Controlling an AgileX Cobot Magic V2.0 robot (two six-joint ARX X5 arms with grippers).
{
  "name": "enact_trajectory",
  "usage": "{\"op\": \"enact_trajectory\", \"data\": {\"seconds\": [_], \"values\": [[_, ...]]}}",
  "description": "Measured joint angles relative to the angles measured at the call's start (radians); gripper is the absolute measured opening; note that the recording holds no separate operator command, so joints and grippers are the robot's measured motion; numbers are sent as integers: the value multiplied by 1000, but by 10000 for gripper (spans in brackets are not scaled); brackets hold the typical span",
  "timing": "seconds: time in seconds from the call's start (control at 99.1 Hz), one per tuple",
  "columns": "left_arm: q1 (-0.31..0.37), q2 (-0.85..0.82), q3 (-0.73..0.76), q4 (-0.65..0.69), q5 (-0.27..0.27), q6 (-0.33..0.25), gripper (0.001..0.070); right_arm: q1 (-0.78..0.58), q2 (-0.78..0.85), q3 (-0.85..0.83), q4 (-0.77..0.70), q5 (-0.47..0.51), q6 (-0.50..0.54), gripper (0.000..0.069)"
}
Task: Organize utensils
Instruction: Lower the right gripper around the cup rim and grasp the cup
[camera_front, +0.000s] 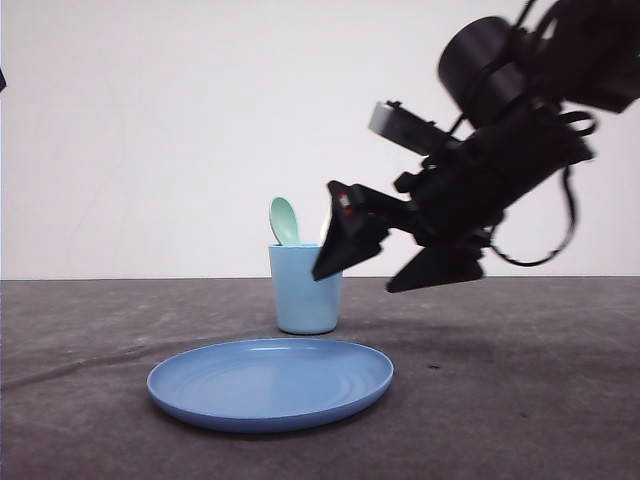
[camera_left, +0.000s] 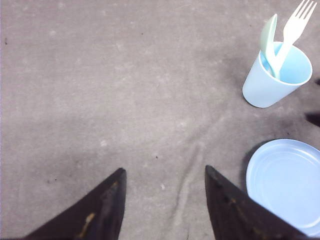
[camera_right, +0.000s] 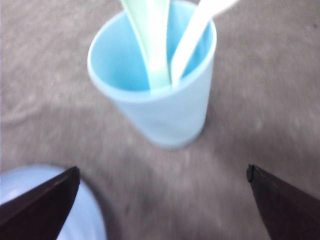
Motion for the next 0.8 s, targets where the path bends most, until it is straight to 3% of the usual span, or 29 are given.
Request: {"op": "enact_trajectory", "data": {"seconds": [0.535, 0.717, 0.797], "values": [[0, 0, 0, 0, 0, 0, 297, 16, 210, 266, -23, -38, -1, 677], [0, 0, 0, 0, 0, 3, 297, 17, 211, 267, -28, -35, -5, 517], [0, 0, 0, 0, 0, 3, 297, 17, 211, 266, -27, -34, -11, 487]]}}
